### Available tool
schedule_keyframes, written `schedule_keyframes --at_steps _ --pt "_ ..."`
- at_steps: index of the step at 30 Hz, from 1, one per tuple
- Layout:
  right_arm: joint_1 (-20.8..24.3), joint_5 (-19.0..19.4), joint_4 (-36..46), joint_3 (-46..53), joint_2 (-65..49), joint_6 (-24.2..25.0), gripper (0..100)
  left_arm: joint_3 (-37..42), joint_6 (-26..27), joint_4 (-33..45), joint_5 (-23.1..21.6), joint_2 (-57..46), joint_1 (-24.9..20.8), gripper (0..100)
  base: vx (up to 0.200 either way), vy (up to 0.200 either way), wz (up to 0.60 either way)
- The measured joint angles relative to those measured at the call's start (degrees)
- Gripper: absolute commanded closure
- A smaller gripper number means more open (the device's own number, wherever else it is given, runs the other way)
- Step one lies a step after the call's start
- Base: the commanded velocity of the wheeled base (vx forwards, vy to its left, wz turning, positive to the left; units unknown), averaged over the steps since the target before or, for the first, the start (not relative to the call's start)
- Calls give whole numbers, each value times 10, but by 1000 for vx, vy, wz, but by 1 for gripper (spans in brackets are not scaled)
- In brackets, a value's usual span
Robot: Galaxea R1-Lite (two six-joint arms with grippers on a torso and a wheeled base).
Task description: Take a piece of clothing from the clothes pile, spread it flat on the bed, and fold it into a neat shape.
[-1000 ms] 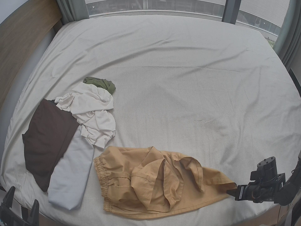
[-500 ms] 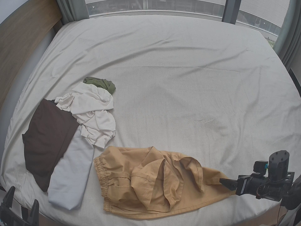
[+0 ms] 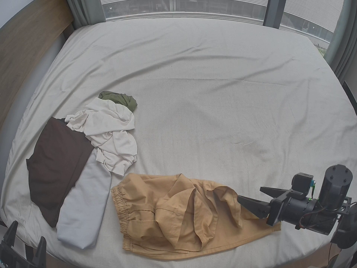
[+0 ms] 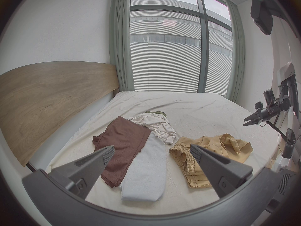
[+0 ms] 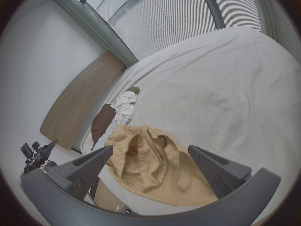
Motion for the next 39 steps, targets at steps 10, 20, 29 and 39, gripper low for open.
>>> schedule_keyframes --at_steps 10,20,29,39 --pt "17 77 -5 -50 26 -3 0 0 2 0 0 0 0 0 0 0 0" --pt "52 87 -6 -47 58 -7 0 0 3 0 -1 0 0 0 0 0 0" --pt "81 89 -6 -58 123 -6 0 0 2 0 -1 0 0 0 0 0 0" --pt "83 101 1 -100 184 -4 0 0 3 0 0 0 0 0 0 0 0"
